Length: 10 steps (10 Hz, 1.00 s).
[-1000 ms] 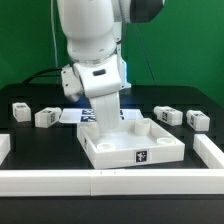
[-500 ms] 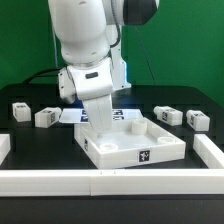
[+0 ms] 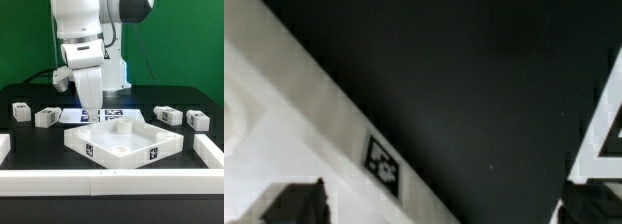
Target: Assemble square table
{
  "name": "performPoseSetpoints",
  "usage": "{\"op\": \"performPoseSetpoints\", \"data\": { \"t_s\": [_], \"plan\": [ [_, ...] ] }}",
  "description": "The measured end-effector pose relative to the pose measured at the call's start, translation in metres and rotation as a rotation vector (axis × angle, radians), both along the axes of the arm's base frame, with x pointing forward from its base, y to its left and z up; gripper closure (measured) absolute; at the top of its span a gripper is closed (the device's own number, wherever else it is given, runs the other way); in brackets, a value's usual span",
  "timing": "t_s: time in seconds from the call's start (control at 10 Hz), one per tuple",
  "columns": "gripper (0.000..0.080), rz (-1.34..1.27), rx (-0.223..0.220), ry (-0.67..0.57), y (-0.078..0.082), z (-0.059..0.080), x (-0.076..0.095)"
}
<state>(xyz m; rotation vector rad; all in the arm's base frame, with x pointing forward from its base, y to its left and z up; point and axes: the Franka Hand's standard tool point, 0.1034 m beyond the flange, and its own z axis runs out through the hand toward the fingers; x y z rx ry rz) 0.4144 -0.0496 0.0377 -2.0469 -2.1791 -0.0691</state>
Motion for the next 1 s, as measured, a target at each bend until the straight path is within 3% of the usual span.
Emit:
{"op": "performPoseSetpoints", "data": {
  "t_s": [0.3,0.4,0.5,1.0],
  "plan": [
    [0.015,0.041,-0.016,-0.027,-0.006,0.0,0.002],
    [0.015,0.169,-0.071,-0.166,-0.019,0.002,0.007],
    [0.015,0.259,-0.1,-0.224,-0.026,0.001,0.001],
    [0.015,0.285,-0.089,-0.2,-0.028,-0.004,-0.005]
  ]
}}
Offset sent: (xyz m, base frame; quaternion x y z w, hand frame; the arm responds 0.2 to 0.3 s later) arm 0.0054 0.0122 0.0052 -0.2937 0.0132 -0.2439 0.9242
